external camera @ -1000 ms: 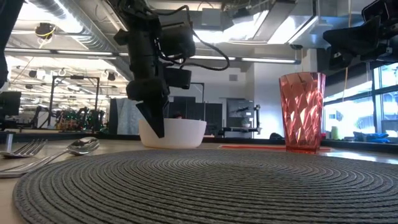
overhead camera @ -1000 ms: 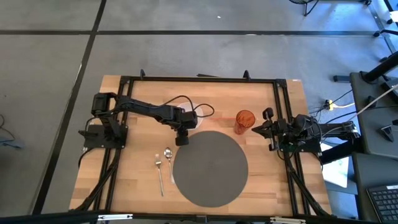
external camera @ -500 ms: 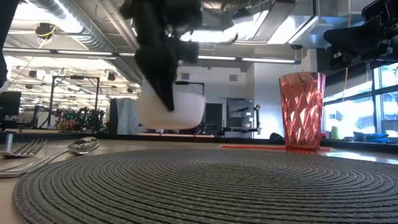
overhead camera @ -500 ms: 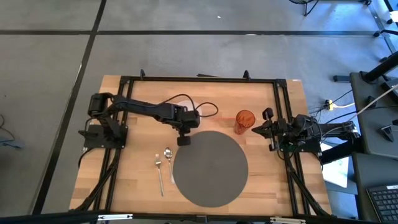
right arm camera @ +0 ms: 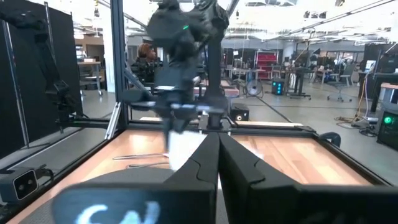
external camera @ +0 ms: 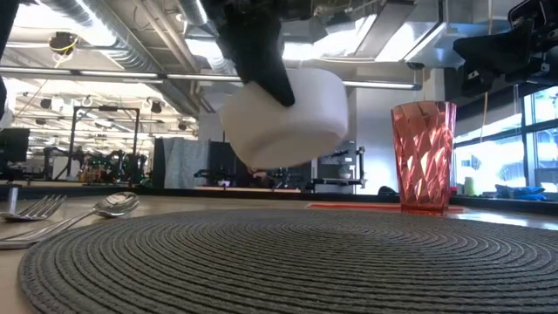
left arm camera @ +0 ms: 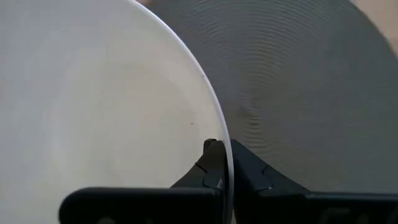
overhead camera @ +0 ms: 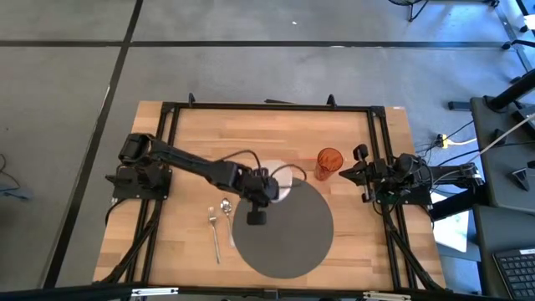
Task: Pick & Place Utensil
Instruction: Put the white bowl on the center of the gray mat
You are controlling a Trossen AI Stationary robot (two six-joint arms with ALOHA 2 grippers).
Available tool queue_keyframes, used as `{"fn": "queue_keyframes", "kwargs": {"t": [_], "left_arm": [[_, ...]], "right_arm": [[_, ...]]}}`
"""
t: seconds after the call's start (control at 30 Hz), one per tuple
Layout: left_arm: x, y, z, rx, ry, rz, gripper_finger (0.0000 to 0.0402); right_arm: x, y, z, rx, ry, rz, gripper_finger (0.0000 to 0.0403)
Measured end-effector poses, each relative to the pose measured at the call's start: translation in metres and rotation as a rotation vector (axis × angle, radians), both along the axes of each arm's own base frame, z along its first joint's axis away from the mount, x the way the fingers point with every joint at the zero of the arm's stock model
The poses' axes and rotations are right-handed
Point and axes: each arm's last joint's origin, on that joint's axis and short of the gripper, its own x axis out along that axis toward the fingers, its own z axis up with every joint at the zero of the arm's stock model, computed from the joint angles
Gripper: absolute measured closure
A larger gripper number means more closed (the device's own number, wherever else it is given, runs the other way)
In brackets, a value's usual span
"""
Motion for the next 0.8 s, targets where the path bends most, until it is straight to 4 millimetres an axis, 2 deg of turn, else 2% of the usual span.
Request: {"fn": "queue_keyframes", "kwargs": {"t": [0.2,0.33,0.43,0.6,0.8], "left_arm": [[0.029,-0.038,-0.023,0.014,0.055,-0.083,0.0398],[0.051,-0.062,-0.029,0.035,0.121,-0.165,0.0398],[0.060,-0.077,-0.028,0.054,0.165,-0.194,0.0398],[0.072,-0.091,-0.029,0.048,0.148,-0.191,0.0398],[0.074,-0.094,-0.051,0.033,0.232,-0.157,0.0398]], "right_arm": [[0.000,0.000,0.001,-0.006,-0.008,-0.003,0.0393],[0.000,-0.001,0.001,0.001,-0.013,-0.034,0.0393],[0.000,-0.002,0.001,0.007,-0.012,-0.060,0.0393],[0.000,-0.002,0.001,0.009,-0.009,-0.061,0.0393],[0.001,-0.002,-0.004,0.030,0.041,-0.057,0.0393]]}}
